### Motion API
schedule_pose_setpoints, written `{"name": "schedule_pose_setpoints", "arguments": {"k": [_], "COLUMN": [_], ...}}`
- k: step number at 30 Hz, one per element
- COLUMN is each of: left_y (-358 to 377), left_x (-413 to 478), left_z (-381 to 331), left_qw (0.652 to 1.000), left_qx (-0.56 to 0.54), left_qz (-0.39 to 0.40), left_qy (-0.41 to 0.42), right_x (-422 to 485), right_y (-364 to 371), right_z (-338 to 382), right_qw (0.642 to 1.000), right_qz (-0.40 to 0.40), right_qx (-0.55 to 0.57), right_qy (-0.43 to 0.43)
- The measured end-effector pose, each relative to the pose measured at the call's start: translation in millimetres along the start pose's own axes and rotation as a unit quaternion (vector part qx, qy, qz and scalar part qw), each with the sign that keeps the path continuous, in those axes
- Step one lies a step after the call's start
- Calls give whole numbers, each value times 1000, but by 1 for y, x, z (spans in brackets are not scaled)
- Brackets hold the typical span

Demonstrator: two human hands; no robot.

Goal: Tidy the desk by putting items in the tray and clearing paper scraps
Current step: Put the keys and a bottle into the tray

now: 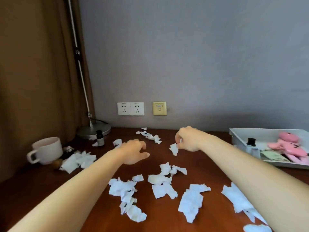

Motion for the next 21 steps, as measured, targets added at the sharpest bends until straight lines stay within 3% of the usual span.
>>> {"name": "schedule_pose_setpoints", "arguments": {"k": [7,13,21], "left_y": [46,77,122], "left_x": [-35,-56,-79], "left_z": [80,133,198], "left_qw": [994,972,924], "left_qx": [-16,-19,-131], "left_qz": [-15,-79,-123], "left_qy": [-109,-221,-339], "right_x": [30,59,97], "right_y": [48,90,130], "right_z": [55,92,145], "right_qw": [997,992,984], "right_qz": [56,98,64], "right_qx": [7,33,45], "right_qy": [-47,-72,-161]}}
Point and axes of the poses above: each hand's wrist, its own x-axis towards the middle knuckle, its own y-axis out of the palm, z = x × y, the point moved 3 cm from there along x, towards the middle knuckle, and after that the axes turned 15 degrees about x, right-handed, at the moved point
